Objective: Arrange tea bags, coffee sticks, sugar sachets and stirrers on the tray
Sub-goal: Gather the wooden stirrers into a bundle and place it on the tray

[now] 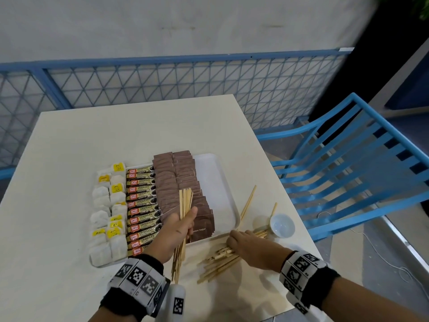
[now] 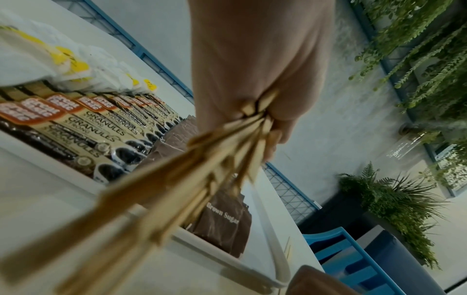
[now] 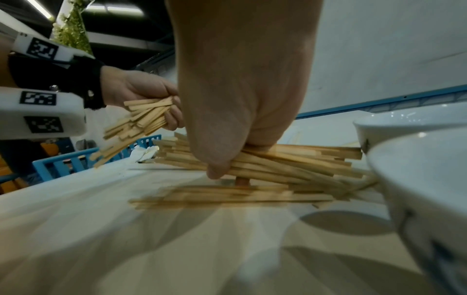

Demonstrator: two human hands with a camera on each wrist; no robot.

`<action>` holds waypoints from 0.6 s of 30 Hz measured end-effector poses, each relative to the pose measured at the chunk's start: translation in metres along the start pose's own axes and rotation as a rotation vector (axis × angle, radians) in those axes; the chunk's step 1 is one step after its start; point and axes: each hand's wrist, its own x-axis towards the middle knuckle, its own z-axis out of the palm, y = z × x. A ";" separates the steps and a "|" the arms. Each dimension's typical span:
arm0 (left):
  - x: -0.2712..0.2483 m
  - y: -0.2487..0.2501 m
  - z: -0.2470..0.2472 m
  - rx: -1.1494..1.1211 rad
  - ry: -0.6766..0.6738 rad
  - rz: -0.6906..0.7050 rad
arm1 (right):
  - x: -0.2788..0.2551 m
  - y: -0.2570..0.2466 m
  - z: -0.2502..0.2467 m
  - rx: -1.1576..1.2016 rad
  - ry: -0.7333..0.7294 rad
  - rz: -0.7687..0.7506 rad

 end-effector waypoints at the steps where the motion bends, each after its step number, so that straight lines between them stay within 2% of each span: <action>1: 0.000 0.001 0.001 -0.020 0.010 -0.013 | 0.000 0.000 -0.001 0.039 0.009 0.019; 4: -0.001 0.003 0.003 -0.040 0.020 -0.014 | 0.000 0.002 -0.006 0.147 0.063 0.060; 8: 0.001 0.005 0.002 -0.131 0.022 0.062 | -0.006 0.001 -0.020 0.328 0.188 0.130; 14: 0.001 0.014 0.009 -0.152 0.005 0.156 | 0.002 0.001 -0.048 0.914 0.497 0.225; 18: 0.001 0.024 0.025 -0.053 -0.089 0.181 | 0.012 -0.006 -0.063 1.226 0.597 0.215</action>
